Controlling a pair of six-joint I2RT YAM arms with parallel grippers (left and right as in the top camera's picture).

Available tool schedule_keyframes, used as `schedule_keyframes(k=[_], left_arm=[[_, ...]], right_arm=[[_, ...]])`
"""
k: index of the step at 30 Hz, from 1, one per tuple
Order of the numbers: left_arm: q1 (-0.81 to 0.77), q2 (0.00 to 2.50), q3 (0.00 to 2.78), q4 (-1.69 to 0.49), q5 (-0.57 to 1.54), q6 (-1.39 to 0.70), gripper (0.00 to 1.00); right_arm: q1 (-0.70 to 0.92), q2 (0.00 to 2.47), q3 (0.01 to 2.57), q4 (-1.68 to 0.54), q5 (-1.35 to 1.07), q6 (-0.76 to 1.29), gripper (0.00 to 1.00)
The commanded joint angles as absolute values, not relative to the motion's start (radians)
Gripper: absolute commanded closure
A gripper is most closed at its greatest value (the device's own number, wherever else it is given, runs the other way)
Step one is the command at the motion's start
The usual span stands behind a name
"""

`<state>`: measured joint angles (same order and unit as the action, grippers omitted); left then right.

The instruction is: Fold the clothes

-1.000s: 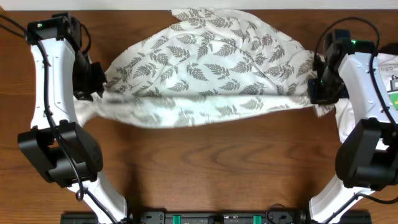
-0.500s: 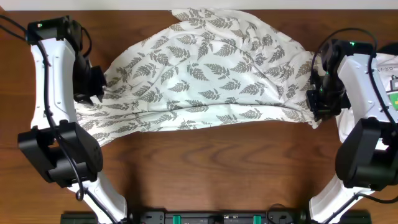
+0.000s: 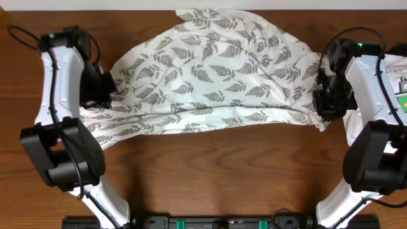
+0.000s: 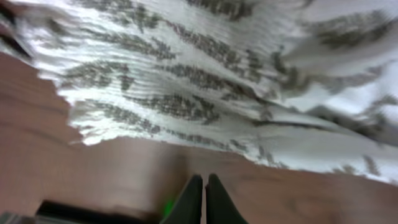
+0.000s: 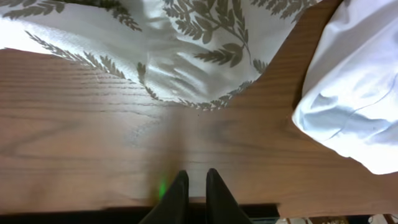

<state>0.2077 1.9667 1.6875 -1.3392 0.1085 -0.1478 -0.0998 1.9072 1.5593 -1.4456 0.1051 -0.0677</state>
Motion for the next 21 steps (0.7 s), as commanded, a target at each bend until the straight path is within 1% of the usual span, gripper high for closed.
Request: schedule_keyframes(k=[1,9,14,21], left_arm=[[0.211,1.969,1.573,-1.247,0.120,-0.131,0.94],[0.211,1.970,1.405,-0.954,0.119,-0.132,0.94],[0.211,1.972,1.316,-0.780,0.109,-0.133,0.92],[0.214,2.021,1.290,-0.680,-0.026,-0.136,0.91]], right_arm=[[-0.105,1.909,1.555,-1.443,0.096,-0.056,0.91],[-0.104,1.908,1.555,-1.443,0.094,-0.056,0.93],[-0.104,1.908,1.555,-1.444,0.071,-0.056,0.94],[-0.104,1.908,1.555,-1.440,0.060,-0.056,0.92]])
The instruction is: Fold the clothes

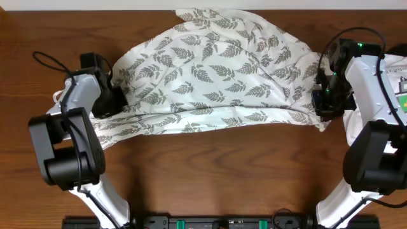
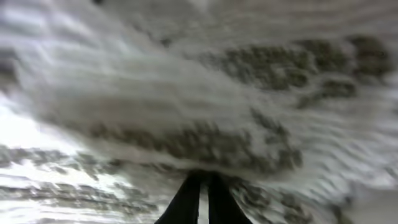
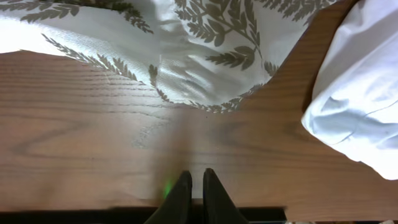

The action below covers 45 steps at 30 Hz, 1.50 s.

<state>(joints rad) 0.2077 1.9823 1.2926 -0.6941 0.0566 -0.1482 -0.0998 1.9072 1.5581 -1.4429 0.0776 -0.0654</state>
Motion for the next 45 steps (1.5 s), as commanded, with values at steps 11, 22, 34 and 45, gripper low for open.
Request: schedule_keyframes(k=[11,22,34,45], left_arm=[[0.292,2.085,1.291,-0.539,-0.121,-0.204,0.90],[0.405,2.085,1.330,-0.484,-0.093,-0.251,0.89],[0.384,1.952,1.388,-0.640,0.219,-0.247,0.66],[0.250,1.665,1.388,-0.805,0.228,-0.218,0.62]], right_arm=[[-0.104,1.909,1.555,-1.424,0.033,-0.057,0.91],[-0.104,1.909,1.555,-1.341,-0.020,-0.057,0.88],[-0.118,1.908,1.520,-1.247,-0.020,-0.011,0.95],[-0.160,1.909,1.366,-1.083,-0.020,0.036,0.99]])
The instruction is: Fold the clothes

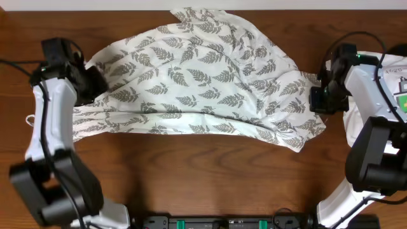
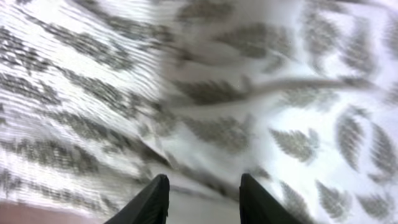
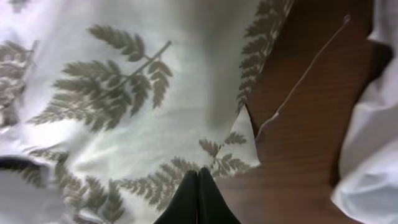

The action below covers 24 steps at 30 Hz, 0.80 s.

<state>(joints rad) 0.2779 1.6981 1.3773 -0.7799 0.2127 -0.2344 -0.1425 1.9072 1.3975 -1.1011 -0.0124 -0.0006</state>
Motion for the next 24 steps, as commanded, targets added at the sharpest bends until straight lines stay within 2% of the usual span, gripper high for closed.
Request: schedule_keyframes(k=[1,10,24], left_arm=[[0.233,1.657,1.388,-0.824,0.227,-0.218,0.62],[0.137,1.661,1.346,-0.863,0.164,-0.210,0.62],[0.127,1.661,1.346,-0.889,0.164,-0.191,0.62]], right_arm=[[-0.166,1.908,1.349,-1.063,-0.020,0.046,0.99],[-0.223,1.909,1.251,-0.993,-0.029,0.089,0.99],[-0.238,1.909,1.048,-0.771,-0.233,0.089,0.99]])
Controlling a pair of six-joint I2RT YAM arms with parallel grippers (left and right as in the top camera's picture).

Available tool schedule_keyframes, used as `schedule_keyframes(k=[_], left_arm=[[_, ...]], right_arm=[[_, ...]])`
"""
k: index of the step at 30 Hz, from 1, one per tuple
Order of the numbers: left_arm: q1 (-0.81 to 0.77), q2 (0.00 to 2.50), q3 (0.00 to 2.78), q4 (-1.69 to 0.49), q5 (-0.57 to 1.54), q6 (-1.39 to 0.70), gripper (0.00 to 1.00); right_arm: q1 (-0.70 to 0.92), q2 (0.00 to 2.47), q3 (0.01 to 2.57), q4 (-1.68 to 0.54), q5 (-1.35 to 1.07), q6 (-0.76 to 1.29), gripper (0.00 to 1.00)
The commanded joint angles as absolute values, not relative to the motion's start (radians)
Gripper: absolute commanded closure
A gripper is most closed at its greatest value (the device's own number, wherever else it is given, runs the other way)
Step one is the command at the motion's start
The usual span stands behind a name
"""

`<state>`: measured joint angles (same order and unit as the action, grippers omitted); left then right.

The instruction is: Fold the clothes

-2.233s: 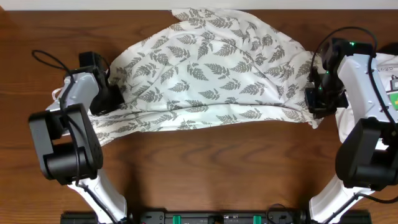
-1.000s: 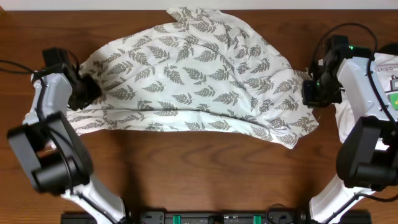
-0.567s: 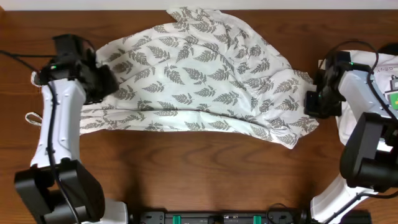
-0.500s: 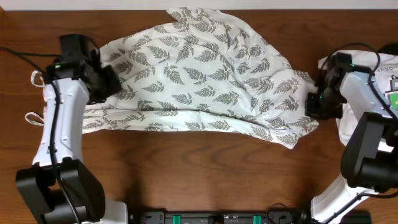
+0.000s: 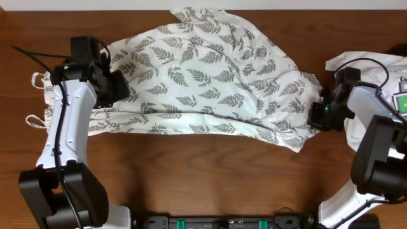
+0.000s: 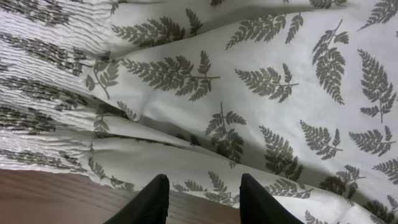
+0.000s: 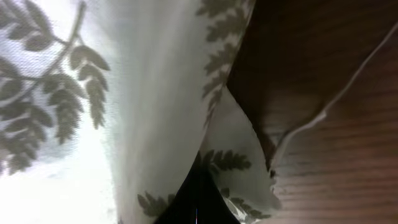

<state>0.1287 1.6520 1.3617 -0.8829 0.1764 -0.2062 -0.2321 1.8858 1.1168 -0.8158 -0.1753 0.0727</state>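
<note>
A white garment with a grey fern print [image 5: 203, 83] lies spread and rumpled across the back half of the wooden table [image 5: 203, 184]. My left gripper [image 5: 113, 89] hovers open over its left part. The left wrist view shows the print [image 6: 249, 93] beyond the parted gripper [image 6: 204, 177], with nothing between the fingers. My right gripper [image 5: 315, 119] is shut at the garment's right hem. In the right wrist view its tips [image 7: 199, 158] press into a fold of the cloth [image 7: 143, 93], which lies on both sides of them. Whether any cloth is pinched is hidden.
A plain white garment [image 5: 381, 63] is heaped at the right edge, with a green-and-white card [image 5: 400, 95] on it. Two thin ties [image 5: 35, 79] trail from the fern garment's left end. Bare wood runs along the front, down to the arm bases [image 5: 203, 222].
My left gripper, still open, has moved right from the garment's left end to farther over it. My right gripper, still shut, has moved toward the front along the right hem.
First the garment lay stretched between both arms, with the left gripper shut and the right nearly shut over bare wood by its edges. Then the left gripper was shut deep in the cloth. Later the garment lay shifted left with the left gripper open; now both sit at new spots.
</note>
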Motion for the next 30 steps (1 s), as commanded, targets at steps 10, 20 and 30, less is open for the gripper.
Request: schedule_keyframes(k=[10,20,30], left_arm=[[0.127,1.661,1.346,-0.904,0.164,-0.187,0.61],[0.127,1.661,1.346,-0.914,0.164,-0.187,0.61],[0.128,1.661,1.346,-0.986,0.164,-0.187,0.51]], right_arm=[[-0.307,1.909,1.003,-0.849,0.113,0.209,0.99],[-0.394,1.909,1.003,-0.884,0.199,0.298,0.99],[-0.444,1.909,1.003,-0.898,0.220,0.318,0.99]])
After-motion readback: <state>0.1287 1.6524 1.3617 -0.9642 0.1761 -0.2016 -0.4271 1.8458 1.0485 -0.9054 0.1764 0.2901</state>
